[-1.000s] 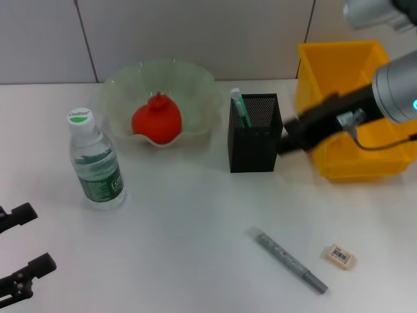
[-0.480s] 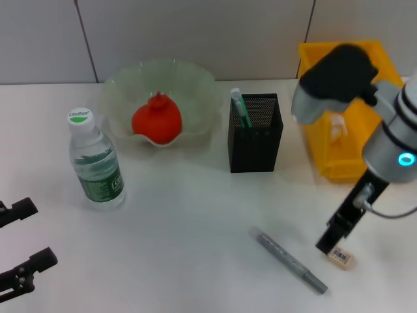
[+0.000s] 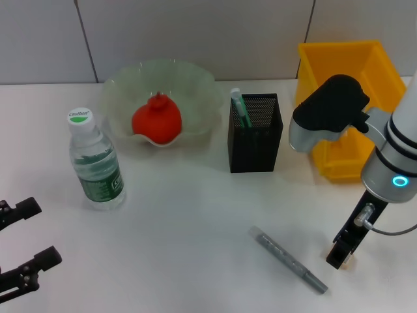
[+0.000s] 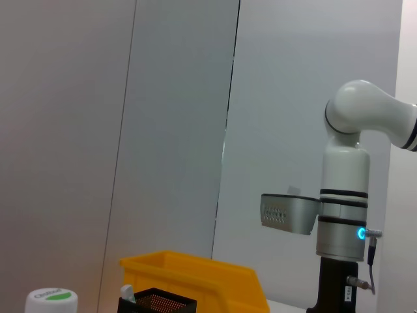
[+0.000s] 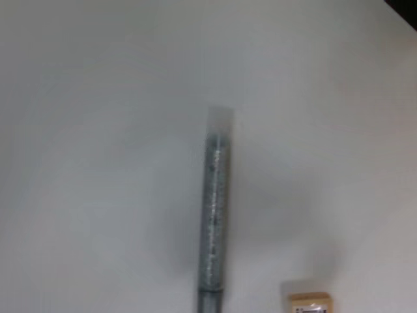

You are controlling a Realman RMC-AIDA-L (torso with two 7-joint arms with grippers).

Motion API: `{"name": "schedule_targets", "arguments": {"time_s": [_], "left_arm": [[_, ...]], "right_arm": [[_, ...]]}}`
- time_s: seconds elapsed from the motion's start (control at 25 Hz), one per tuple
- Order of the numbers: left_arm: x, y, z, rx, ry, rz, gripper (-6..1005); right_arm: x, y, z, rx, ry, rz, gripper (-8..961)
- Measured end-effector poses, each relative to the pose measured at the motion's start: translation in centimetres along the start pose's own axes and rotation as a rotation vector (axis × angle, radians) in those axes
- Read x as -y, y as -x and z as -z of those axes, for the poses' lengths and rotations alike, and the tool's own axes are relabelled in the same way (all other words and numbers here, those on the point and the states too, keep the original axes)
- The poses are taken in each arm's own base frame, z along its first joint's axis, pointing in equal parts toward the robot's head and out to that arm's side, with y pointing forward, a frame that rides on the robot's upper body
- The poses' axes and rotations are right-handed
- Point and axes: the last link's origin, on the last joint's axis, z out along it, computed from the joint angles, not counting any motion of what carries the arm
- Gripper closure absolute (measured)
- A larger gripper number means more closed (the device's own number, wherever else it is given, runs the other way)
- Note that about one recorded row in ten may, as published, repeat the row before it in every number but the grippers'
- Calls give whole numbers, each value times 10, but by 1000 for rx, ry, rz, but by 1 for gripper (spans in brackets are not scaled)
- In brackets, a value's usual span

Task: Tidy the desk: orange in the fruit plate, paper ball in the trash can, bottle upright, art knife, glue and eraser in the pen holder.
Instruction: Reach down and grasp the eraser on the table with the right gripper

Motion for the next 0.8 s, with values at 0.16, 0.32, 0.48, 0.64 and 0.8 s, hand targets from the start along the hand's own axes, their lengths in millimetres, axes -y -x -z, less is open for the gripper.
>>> {"name": "schedule_targets", "arguments": {"time_s": [0.16,0.32,0.48,0.64,0.8], "left_arm": [[0,2,-2,3,-5,4,151],[1,3,-3,6,-7,5,151],[1,3,-4,5,-7,7,151],[0,4,-5,4,-7,7,151],[-1,5,-6,2,-7,1,151]], "right_arm": [[0,1,-6,-2,-19,6,293],[0,1,-11,-14,-21,10,297],[-1,0,-13,-23,-19,11,398],[0,-2,-16,-31,-20,6,531],[1,-3,-18,-28,-20,-1,539]]}}
